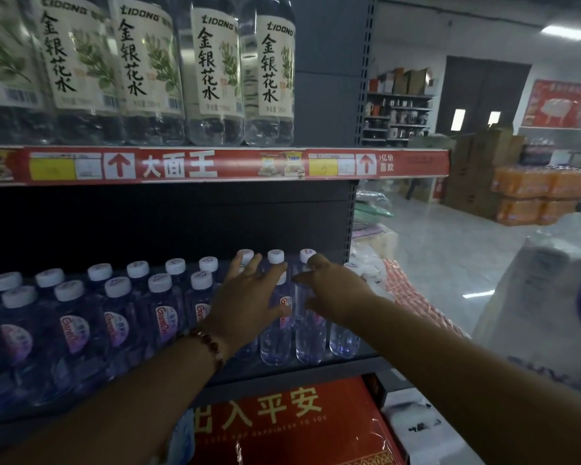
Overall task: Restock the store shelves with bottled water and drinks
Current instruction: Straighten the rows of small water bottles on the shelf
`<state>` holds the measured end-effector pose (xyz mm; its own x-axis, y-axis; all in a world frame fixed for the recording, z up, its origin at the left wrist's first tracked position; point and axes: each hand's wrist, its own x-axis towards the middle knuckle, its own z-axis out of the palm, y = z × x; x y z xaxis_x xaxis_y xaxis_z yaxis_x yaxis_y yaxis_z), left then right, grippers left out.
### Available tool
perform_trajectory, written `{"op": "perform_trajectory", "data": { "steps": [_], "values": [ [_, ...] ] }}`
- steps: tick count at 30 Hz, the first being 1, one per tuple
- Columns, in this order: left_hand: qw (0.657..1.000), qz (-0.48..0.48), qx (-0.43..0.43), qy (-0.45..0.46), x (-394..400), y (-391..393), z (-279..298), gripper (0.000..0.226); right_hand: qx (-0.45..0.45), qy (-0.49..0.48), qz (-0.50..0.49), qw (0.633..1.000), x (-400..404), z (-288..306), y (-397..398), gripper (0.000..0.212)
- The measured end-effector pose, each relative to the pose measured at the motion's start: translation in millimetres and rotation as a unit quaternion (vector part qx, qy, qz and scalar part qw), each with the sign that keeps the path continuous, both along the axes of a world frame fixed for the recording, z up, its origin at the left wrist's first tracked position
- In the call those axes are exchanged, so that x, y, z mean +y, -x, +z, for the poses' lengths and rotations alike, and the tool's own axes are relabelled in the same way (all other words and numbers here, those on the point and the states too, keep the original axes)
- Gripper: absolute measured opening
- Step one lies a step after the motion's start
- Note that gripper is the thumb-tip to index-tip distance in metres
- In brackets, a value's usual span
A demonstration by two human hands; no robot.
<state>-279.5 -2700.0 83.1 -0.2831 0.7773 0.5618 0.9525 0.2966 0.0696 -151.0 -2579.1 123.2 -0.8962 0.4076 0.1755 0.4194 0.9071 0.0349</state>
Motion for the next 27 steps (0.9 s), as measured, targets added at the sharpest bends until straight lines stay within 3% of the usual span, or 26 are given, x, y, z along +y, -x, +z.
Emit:
{"op": "perform_trajectory", "data": {
  "steps": [6, 9, 13, 16, 18, 20, 24, 27],
  "values": [
    [0.999, -0.025, -0.021, -0.035, -3, -6, -5, 0.071, 0.078, -0.001, 0.014, 0.997, -3, 13, -3, 0.051],
    [0.999, -0.009, 0.028, -0.032, -1, 2, -9, 0.07, 0.095, 0.017, 0.006, 0.995, 5, 27, 15, 0.052],
    [1.0, -0.009, 0.025, -0.005, -1, 5, -10, 0.072, 0.012, 0.053, -0.024, 0.998, 31, 30, 50, 0.048],
    [0.995, 0.017, 0.092, -0.041, -1, 2, -9, 0.075, -0.048, 0.08, -0.055, 0.994, 40, 30, 65, 0.041],
    [0.989, 0.022, 0.12, -0.085, -3, -2, -6, 0.074, -0.035, 0.101, -0.076, 0.991, 45, 32, 70, 0.036],
    [0.988, 0.041, 0.128, -0.072, -6, -7, -3, 0.074, 0.005, 0.129, -0.091, 0.987, 52, 33, 72, 0.03],
    [0.997, 0.041, 0.064, -0.032, -10, -8, 0, 0.073, -0.007, 0.146, -0.067, 0.987, 56, 37, 73, 0.032],
    [0.989, 0.055, 0.127, -0.051, -7, -7, -2, 0.074, -0.004, 0.153, -0.039, 0.987, 51, 38, 69, 0.033]
  ]
}}
